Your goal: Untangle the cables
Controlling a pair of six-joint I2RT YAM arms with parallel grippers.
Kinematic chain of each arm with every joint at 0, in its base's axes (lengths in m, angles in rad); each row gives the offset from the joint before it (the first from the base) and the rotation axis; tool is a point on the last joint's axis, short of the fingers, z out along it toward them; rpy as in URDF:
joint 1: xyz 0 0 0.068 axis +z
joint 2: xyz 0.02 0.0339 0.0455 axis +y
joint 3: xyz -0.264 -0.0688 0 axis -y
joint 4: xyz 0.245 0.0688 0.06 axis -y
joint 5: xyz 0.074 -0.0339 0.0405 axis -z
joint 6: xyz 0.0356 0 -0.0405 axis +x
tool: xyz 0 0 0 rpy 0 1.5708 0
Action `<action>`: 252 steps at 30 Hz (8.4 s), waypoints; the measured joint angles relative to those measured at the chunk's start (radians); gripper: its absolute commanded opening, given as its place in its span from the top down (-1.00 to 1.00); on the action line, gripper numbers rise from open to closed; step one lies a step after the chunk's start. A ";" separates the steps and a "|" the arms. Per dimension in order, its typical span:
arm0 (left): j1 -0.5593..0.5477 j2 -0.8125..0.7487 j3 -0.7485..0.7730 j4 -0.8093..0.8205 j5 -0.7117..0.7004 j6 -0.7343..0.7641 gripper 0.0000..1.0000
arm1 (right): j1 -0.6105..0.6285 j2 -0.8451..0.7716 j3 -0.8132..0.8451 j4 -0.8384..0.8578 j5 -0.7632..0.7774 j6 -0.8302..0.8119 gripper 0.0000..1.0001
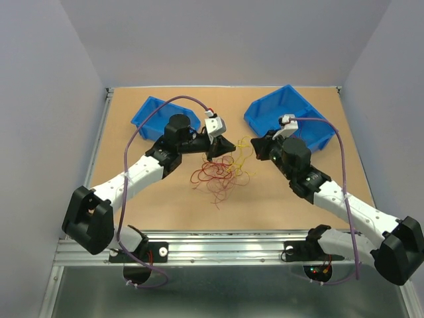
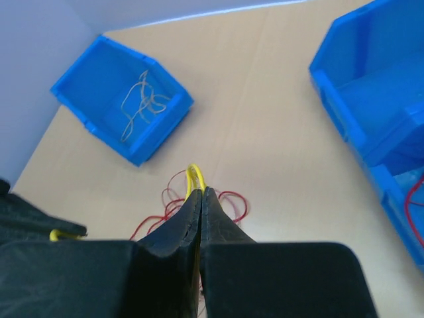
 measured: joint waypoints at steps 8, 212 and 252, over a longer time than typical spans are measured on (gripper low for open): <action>0.002 0.008 0.005 -0.005 0.011 0.015 0.82 | 0.000 0.000 -0.058 0.138 -0.237 -0.040 0.99; -0.158 0.234 -0.097 -0.006 -0.607 0.298 0.92 | 0.097 -0.080 -0.104 -0.119 0.182 -0.061 -0.79; -0.209 0.261 0.058 -0.410 -0.714 0.210 1.00 | 0.097 -0.098 -0.105 -0.174 0.208 -0.049 -0.79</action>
